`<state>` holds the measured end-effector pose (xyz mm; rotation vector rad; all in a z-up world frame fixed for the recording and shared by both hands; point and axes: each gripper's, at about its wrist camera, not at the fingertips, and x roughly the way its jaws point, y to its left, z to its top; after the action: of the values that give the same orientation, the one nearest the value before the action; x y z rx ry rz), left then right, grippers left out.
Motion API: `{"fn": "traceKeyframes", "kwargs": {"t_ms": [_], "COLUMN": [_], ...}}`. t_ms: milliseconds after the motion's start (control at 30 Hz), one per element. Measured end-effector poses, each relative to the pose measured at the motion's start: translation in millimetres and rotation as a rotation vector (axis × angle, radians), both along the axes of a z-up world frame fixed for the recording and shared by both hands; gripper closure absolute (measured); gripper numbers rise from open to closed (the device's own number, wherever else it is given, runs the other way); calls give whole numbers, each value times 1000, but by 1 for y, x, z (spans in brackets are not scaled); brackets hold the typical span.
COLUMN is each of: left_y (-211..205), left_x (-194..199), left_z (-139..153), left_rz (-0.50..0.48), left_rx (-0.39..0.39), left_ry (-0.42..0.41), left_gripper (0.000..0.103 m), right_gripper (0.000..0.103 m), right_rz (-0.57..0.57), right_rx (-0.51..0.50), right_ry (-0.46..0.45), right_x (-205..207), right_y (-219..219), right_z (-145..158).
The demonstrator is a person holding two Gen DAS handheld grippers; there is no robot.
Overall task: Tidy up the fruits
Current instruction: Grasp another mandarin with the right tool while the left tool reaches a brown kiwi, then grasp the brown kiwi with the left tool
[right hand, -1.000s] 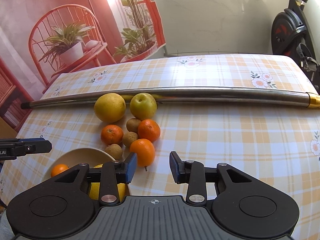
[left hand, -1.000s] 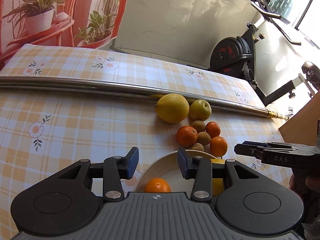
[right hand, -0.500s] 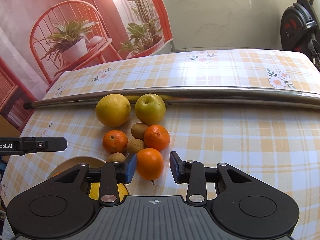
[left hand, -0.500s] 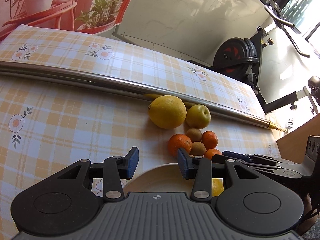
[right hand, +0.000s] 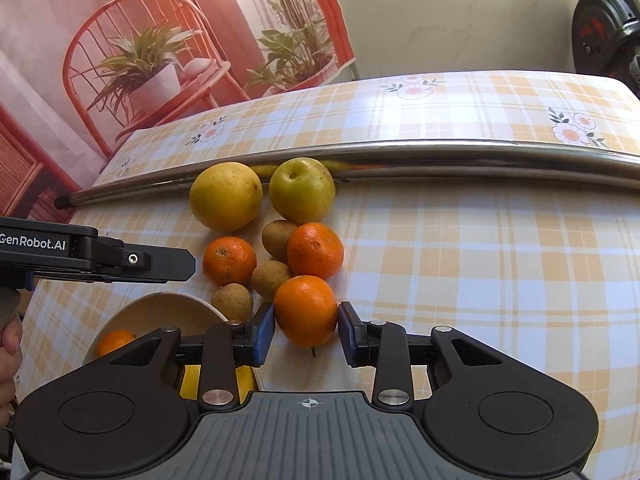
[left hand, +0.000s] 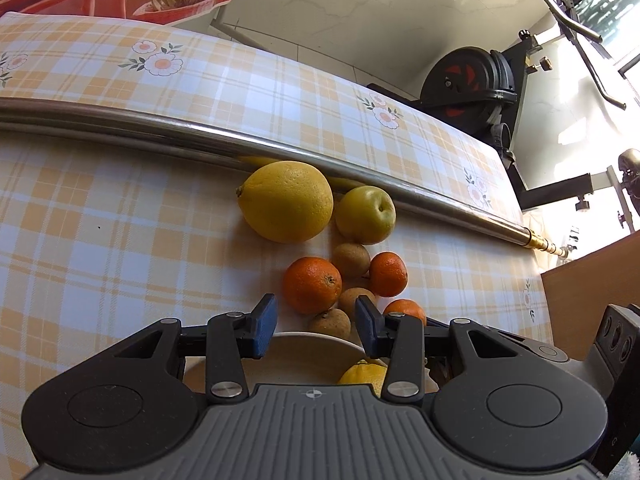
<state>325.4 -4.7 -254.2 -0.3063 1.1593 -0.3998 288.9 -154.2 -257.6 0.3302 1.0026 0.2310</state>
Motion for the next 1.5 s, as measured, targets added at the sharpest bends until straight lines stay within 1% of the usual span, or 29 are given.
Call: {"fn": "traceKeyframes", "kwargs": {"t_ms": [100,267,600,733,800,967,1067,1167,1200,1233,1333,1500], "left_y": [-9,-24,-41,-46,-46,-43,-45,-48,-48,-47,-41,-35], "left_x": [3,6,10,10,11,18,19,19,18,18,17,12], "left_z": [-4,-9,-17,-18,-18,-22,-23,-24,-24,-23,-21,-5], "left_rz": [-17,-35,-79,-111,-116,-91,-91,-98,-95,-90,-72,-71], "left_rx": [8,39,116,163,164,141,142,153,156,156,129,115], "left_ry": [19,25,10,-9,-9,30,37,33,32,32,33,-17], "left_gripper": [58,58,59,64,65,65,66,67,74,75,76,76], "right_gripper": [72,72,72,72,72,72,72,72,72,72,72,72], "right_rz": [-11,-37,-93,-103,-108,-116,-118,-120,-123,-126,-130,-133], "right_rx": [-11,-23,-15,-14,-12,-8,-5,-4,-4,-4,-2,-3], "right_ry": [-7,-10,-14,-17,-18,-21,-22,-21,-20,-19,-21,-22], "right_x": [-5,-13,-23,-25,-26,-28,-29,-30,-30,-31,-32,-35], "right_y": [-5,-14,-33,-36,-37,-38,-39,-40,-40,-41,-42,-42], "right_z": [1,1,1,2,2,3,2,2,2,2,3,5]}}
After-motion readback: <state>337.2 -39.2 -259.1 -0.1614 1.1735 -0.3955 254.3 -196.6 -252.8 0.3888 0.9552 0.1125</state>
